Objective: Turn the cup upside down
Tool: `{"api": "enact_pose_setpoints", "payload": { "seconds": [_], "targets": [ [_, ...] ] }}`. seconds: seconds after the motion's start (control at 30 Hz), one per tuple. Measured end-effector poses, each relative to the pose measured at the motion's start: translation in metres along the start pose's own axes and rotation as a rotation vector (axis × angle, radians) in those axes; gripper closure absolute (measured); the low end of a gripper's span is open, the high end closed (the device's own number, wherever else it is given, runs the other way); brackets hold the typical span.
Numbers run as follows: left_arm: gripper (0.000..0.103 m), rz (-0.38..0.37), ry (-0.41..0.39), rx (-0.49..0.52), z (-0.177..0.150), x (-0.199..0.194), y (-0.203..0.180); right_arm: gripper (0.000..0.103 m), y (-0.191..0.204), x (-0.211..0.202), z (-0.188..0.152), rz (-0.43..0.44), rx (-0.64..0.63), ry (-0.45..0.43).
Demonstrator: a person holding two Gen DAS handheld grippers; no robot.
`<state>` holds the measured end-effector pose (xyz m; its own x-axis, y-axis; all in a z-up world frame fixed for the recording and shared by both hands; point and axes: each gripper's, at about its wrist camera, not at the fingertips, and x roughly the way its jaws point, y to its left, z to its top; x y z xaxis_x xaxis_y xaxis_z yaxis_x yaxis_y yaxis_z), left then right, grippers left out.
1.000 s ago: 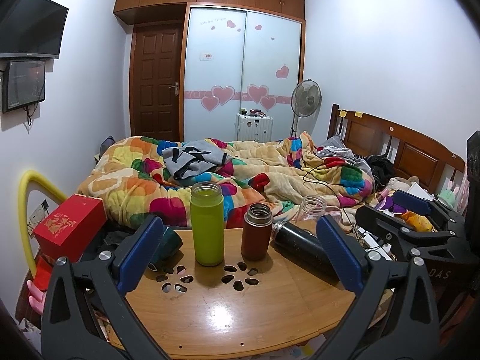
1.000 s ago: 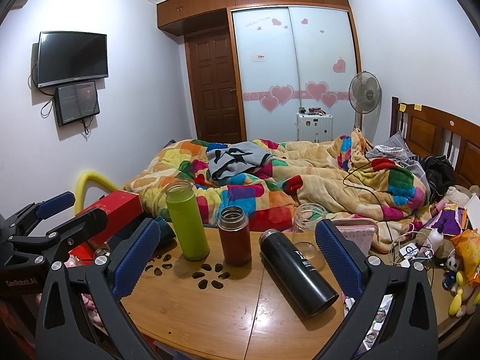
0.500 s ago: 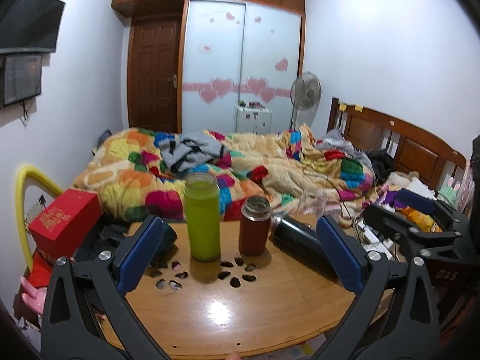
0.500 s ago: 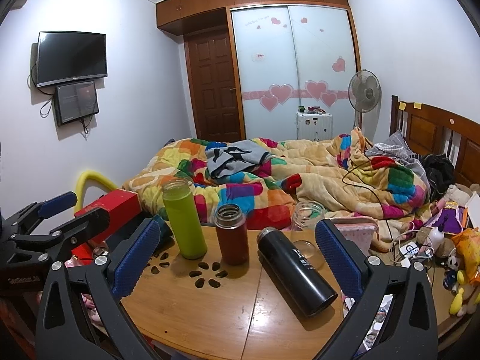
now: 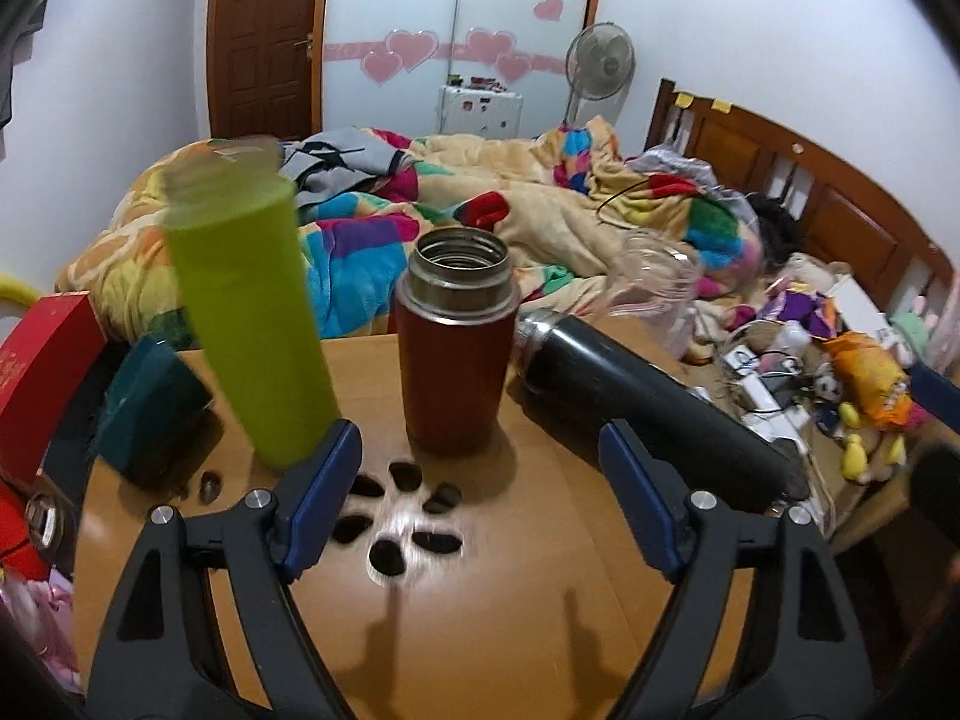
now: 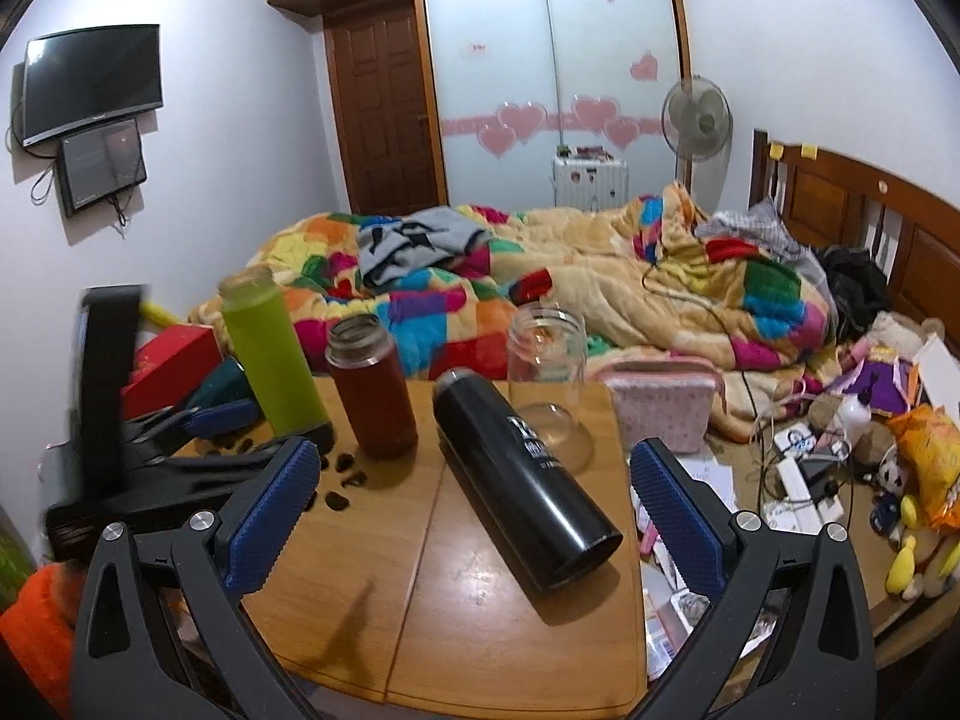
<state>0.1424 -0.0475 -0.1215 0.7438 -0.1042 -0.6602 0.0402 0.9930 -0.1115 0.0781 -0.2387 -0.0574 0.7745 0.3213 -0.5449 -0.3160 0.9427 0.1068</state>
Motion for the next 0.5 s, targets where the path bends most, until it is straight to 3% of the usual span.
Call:
{"api": "enact_pose_setpoints", "payload": {
  "seconds": [0.2, 0.37, 0.5],
  "targets": [
    [0.021, 0.049, 0.025, -0.018, 0.018, 0.052, 0.004, 0.000, -0.014, 0.021, -0.013, 0.001, 0.031, 0.052],
    [0.039, 0.062, 0.040, -0.044, 0.026, 0.077, 0.010, 0.000, -0.019, 0.033, -0.022, 0.010, 0.046, 0.081],
    [0.041, 0.049, 0.037, -0.025, 0.025, 0.077, 0.007, 0.000, -0.017, 0.039, -0.026, 0.014, 0.042, 0.100]
  ]
}}
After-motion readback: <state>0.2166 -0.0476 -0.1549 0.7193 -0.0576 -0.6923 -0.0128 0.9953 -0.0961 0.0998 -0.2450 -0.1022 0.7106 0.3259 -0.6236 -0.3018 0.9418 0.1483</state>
